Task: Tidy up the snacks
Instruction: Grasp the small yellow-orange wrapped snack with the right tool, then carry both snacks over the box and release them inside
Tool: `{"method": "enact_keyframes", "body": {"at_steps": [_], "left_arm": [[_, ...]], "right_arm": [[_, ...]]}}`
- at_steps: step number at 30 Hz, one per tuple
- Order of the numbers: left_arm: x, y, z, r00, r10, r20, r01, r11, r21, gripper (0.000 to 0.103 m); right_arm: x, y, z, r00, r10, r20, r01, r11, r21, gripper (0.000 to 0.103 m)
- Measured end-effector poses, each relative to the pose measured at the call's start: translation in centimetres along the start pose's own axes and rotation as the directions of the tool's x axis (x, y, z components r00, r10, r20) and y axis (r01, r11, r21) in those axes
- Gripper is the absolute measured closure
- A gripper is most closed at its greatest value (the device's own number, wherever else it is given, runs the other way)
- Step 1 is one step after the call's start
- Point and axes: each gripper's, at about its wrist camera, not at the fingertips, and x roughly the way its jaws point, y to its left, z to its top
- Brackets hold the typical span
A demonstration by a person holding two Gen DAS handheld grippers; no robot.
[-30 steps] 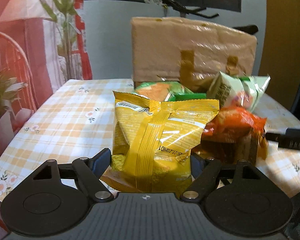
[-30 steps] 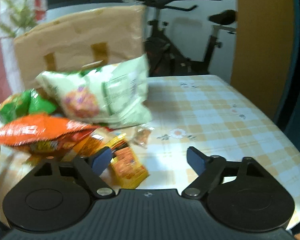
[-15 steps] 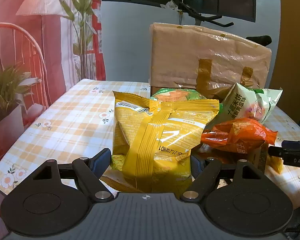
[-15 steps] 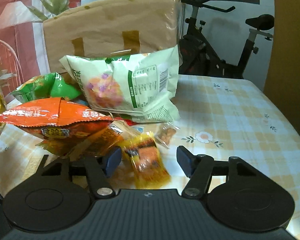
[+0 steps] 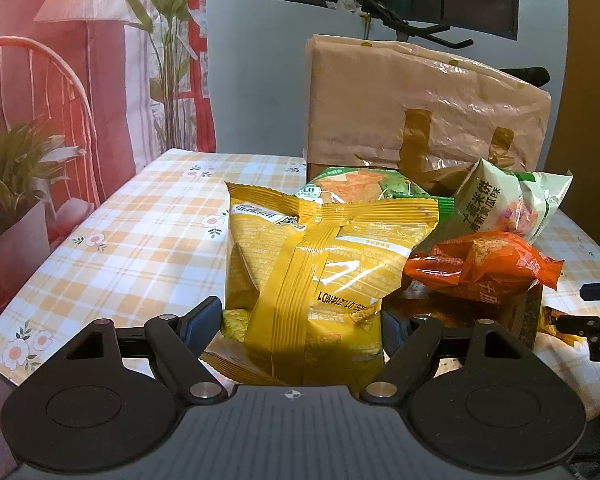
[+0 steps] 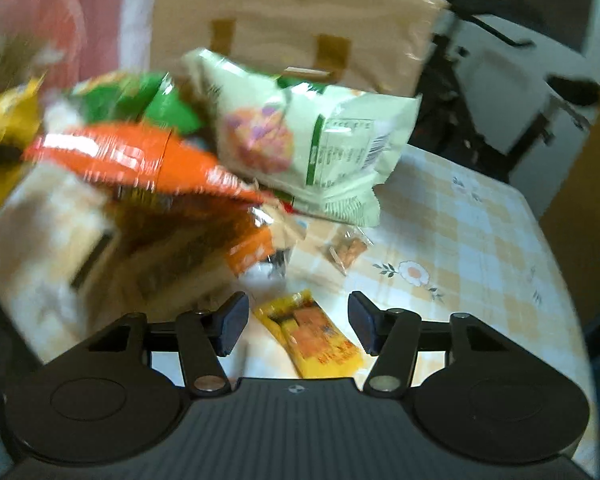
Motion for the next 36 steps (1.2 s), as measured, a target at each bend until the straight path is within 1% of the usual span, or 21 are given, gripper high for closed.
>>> {"method": "enact_keyframes", "body": {"at_steps": [2,4,7,10,11,12,14,16,19,22,25,28,32,36], "left_arm": [[0.0,0.0,0.0,1.000,0.002,0.005,-0.002,1.000,-0.002,0.021],[-0.1,0.1,0.1,1.000,0.004,0.010,-0.004,1.000,-0.009,0.021],[-0.1,0.2,0.1,1.000,0.005,0.011,-0.005,1.000,-0.022,0.021],[-0.2,0.4,0.1,1.000,0.008,0.012,-0.007,1.000,-0.028,0.021],[-0.2,0.4,0.1,1.000,0.009,0.014,-0.008,0.999,-0.031,0.021],[-0.2,0.5,0.1,1.000,0.010,0.014,-0.010,0.999,-0.033,0.021],[-0.2,0.5,0.1,1.000,0.012,0.011,-0.012,0.999,-0.040,0.021],[-0.1,0.6,0.1,1.000,0.012,0.007,-0.012,0.999,-0.041,0.021],[-0.1,0.5,0.1,1.000,0.011,0.008,-0.011,0.999,-0.039,0.021],[-0.1,0.6,0.1,1.000,0.016,0.011,-0.016,0.999,-0.040,0.021],[0.0,0.6,0.1,1.000,0.021,0.007,-0.021,0.999,-0.041,0.021],[0.1,0.5,0.1,1.000,0.020,0.003,-0.020,0.999,-0.040,0.021],[0.0,0.5,0.0,1.000,0.025,0.003,-0.025,0.999,-0.037,0.021],[0.1,0.7,0.0,0.999,0.039,-0.002,-0.039,0.998,-0.043,0.021]], "right_arm": [[0.2,-0.6,-0.2,1.000,0.006,-0.026,-0.007,0.999,-0.045,0.045],[0.7,-1.5,-0.3,0.998,0.017,-0.056,-0.020,0.999,-0.045,0.045],[1.4,-2.7,-0.5,0.992,0.096,-0.076,-0.099,0.994,-0.041,0.045],[2.7,-3.2,-0.8,0.978,0.168,-0.125,-0.175,0.983,-0.047,0.045],[3.0,-3.5,-0.9,0.975,0.184,-0.121,-0.189,0.981,-0.031,0.046],[3.3,-3.7,-0.9,0.972,0.202,-0.119,-0.204,0.979,-0.005,0.048],[3.8,-4.1,-0.8,0.969,0.223,-0.107,-0.219,0.974,0.051,0.059],[3.8,-3.9,-0.6,0.975,0.204,-0.091,-0.198,0.978,0.073,0.063],[4.5,-3.9,-0.2,0.982,0.177,-0.072,-0.168,0.978,0.122,0.066],[5.0,-4.0,0.0,0.990,0.131,-0.048,-0.122,0.979,0.161,0.067],[4.9,-4.0,-0.7,0.995,0.105,0.004,-0.103,0.972,0.212,0.067],[4.6,-3.6,-1.4,0.996,0.072,0.051,-0.081,0.973,0.218,0.067],[4.5,-3.2,-1.3,0.998,0.044,0.047,-0.053,0.978,0.201,0.067],[4.3,-3.2,-1.4,0.999,0.016,0.039,-0.024,0.976,0.217,0.067]]}}
